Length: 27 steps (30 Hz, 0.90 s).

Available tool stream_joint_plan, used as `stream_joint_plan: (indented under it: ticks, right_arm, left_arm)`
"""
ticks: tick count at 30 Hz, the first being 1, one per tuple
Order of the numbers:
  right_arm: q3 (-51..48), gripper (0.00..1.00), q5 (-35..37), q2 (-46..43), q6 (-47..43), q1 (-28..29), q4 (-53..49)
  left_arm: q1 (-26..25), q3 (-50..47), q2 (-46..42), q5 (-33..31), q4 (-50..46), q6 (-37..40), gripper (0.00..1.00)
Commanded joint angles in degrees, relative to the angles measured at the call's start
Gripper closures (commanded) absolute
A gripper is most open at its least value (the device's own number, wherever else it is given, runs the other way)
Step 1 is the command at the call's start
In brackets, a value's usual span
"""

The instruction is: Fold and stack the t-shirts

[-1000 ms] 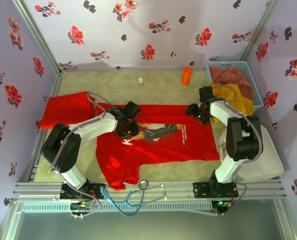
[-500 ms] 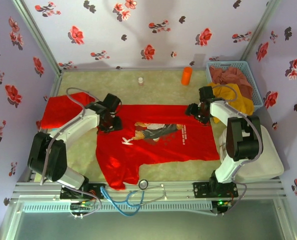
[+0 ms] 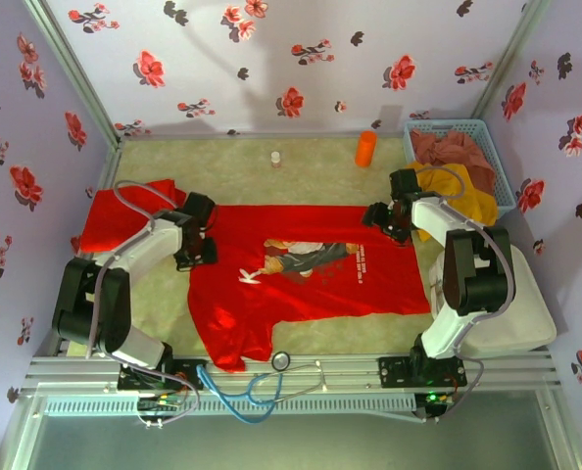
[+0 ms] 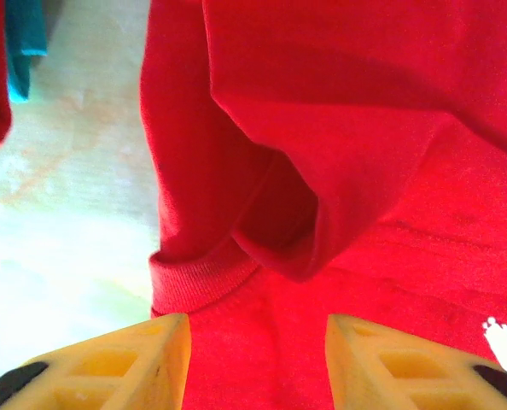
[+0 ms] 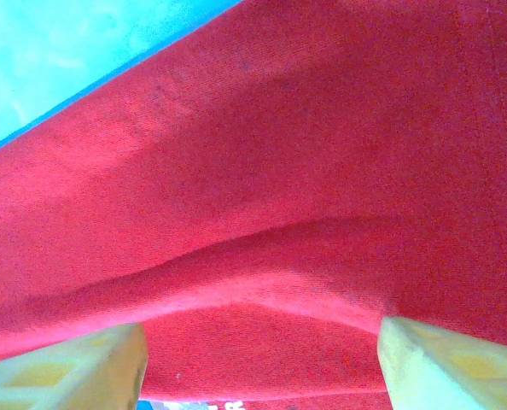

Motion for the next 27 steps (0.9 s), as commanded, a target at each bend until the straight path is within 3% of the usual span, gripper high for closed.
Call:
stream_joint_plan:
  ticks: [1,15,27]
  right_arm:
    - [-0.14,0.28,-0.59,0.85,-0.86,-0.28,0.03]
    - [0.07,0.29,-1.03,1.15,-0.88,-0.28,-0.16]
    - [0.4,0.29,-1.91,1.59,-0.57,-0.28,0.0]
  left_arm:
    - [0.92,-0.03,1.28,-1.25,1.61,3.26,0.55]
    - [1.0,1.72,6.51,0.16,4.72,5.62,0.65]
    - [0.91,1.84,4.55,0.97,2.3,4.5,0.95]
